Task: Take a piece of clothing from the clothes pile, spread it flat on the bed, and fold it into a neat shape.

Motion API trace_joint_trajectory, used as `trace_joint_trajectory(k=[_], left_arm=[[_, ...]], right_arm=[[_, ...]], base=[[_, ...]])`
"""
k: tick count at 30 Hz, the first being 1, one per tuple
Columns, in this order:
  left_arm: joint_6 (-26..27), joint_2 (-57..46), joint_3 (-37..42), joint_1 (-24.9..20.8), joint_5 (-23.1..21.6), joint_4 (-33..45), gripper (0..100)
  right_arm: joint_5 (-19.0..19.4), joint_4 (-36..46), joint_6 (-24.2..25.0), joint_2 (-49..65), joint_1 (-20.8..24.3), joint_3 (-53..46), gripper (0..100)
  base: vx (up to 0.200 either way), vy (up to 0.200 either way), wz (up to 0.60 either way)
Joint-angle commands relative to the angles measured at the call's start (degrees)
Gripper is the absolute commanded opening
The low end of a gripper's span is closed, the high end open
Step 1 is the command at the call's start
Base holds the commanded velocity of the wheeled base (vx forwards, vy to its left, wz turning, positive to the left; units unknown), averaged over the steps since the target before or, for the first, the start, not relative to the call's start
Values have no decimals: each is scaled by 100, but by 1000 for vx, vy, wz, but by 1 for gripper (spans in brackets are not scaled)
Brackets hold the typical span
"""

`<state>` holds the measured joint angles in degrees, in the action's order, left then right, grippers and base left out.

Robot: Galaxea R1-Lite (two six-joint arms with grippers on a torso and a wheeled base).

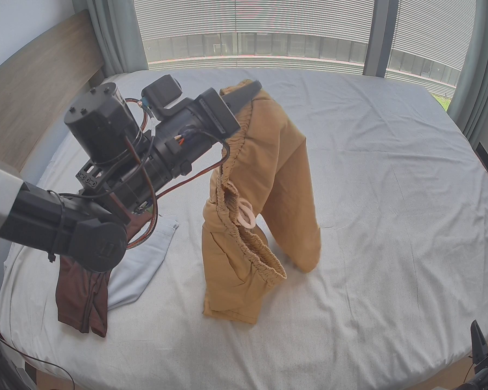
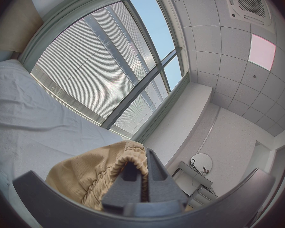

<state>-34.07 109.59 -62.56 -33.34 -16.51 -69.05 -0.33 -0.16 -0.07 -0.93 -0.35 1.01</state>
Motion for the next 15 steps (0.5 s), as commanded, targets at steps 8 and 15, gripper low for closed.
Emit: trace_joint_trajectory(k=[8, 15], left_arm=[[15, 62, 561, 601, -257, -390, 0], [76, 80, 877, 952, -503, -592, 0]], right_arm=[[24, -2, -19, 93, 0, -101, 100], [24, -11, -28, 93, 0, -101, 100]], base=[[0, 0, 0], [0, 0, 0]])
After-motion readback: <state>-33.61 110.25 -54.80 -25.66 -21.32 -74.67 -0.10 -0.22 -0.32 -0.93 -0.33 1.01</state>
